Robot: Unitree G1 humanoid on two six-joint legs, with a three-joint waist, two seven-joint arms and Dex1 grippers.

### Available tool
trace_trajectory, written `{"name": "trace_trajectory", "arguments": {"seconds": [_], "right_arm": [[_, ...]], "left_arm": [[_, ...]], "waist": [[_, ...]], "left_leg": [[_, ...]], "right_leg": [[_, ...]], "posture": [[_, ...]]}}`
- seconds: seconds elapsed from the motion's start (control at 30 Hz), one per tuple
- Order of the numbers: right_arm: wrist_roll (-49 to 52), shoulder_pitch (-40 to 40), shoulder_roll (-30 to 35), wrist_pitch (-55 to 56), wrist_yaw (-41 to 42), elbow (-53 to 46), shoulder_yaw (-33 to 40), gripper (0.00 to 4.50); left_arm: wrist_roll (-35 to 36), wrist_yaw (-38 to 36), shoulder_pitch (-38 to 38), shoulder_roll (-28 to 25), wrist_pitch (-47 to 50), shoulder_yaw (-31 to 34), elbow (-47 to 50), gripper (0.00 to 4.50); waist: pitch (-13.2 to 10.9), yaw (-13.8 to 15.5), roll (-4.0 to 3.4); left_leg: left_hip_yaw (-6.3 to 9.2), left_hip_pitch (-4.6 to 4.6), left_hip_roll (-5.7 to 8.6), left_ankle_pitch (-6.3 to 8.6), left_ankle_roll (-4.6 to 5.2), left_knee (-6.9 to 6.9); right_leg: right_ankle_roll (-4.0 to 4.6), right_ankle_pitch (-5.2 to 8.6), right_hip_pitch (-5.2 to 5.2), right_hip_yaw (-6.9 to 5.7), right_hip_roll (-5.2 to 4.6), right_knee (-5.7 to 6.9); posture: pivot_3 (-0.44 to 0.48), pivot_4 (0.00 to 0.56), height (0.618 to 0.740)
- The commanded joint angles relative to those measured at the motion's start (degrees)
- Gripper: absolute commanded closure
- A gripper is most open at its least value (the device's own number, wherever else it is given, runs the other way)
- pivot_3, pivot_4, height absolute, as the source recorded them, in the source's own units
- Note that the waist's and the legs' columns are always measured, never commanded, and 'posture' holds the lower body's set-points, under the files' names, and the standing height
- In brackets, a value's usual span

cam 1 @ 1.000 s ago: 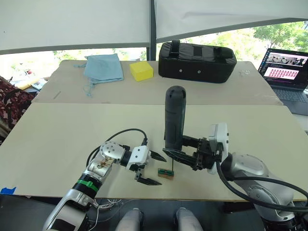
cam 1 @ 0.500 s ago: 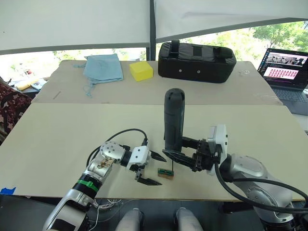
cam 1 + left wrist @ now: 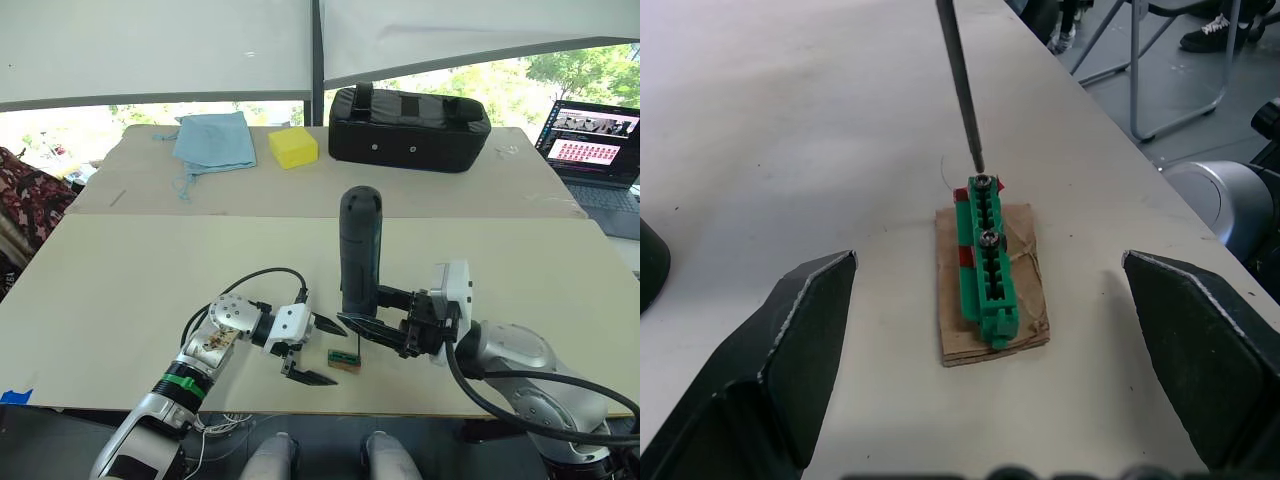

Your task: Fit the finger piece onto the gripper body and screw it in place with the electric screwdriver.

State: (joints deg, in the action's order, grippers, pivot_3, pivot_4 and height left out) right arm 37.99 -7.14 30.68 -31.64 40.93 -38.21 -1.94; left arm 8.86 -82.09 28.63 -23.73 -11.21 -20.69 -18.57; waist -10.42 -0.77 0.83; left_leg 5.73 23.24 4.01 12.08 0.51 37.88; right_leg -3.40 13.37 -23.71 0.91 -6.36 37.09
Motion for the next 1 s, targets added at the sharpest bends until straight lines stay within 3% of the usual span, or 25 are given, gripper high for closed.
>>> {"name": "trace_trajectory", "arguments": {"seconds": [0.03,1.0], "right_arm": [[-0.2,-0.3,-0.2,3.0,0.5,-2.8,0.3,2.58],[0.2,-0.4,1.5,0.8,2.4,-2.2,-0.3,2.58]], "left_arm": [[0.0,-0.1,-0.4,-0.1,-0.9,-0.2,1.4,0.00],[0.2,0.4,-0.1,-0.3,-1.8,0.0,0.1,0.00]], "waist": [[0.0,0.0,0.00],[0.0,0.0,0.00]], "left_leg": [[0.00,0.00,0.00,0.00,0.00,0.00],[0.00,0.00,0.00,0.00,0.00,0.00]], "right_leg": [[0.00,0.00,0.00,0.00,0.00,0.00],[0.00,0.00,0.00,0.00,0.00,0.00]], "posture": [[0.000,0.150,0.740],[0.000,0.150,0.740]]}}
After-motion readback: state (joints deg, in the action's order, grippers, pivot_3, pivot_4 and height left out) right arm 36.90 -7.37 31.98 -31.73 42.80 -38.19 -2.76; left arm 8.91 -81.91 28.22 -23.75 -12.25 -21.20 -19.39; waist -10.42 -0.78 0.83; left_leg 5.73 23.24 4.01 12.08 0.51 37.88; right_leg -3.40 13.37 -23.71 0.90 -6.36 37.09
